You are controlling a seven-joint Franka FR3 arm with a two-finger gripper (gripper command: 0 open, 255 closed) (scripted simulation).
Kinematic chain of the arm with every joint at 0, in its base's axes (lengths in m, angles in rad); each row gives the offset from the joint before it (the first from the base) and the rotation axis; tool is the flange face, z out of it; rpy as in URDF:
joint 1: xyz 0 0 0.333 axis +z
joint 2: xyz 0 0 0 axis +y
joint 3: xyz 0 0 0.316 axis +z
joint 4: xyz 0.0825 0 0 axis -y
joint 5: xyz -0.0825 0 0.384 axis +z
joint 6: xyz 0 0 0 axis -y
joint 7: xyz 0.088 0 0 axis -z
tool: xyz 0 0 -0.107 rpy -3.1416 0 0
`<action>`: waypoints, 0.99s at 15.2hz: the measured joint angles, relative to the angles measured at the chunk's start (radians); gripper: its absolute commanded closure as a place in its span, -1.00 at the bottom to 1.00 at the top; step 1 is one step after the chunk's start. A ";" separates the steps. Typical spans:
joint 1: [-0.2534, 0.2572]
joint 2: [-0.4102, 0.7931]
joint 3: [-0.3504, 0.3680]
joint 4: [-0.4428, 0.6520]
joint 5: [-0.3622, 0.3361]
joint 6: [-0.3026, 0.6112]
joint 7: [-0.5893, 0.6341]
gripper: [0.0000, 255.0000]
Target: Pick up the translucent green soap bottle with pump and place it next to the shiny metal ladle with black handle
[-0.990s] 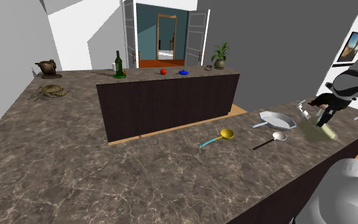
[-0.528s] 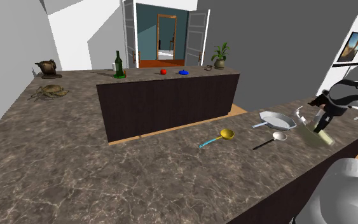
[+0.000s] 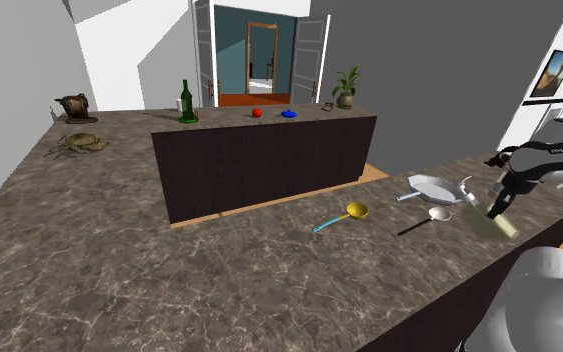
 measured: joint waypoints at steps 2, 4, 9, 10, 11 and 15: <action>0.025 0.011 -0.040 -0.012 -0.009 0.034 0.002 1.00; 0.049 0.019 -0.075 -0.018 -0.017 0.062 0.004 1.00; 0.127 0.041 -0.174 -0.030 -0.038 0.133 0.015 1.00; 0.132 0.042 -0.180 -0.030 -0.039 0.137 0.015 1.00; 0.135 0.043 -0.184 -0.029 -0.040 0.139 0.014 1.00; 0.136 0.045 -0.186 -0.031 -0.039 0.140 0.015 -1.00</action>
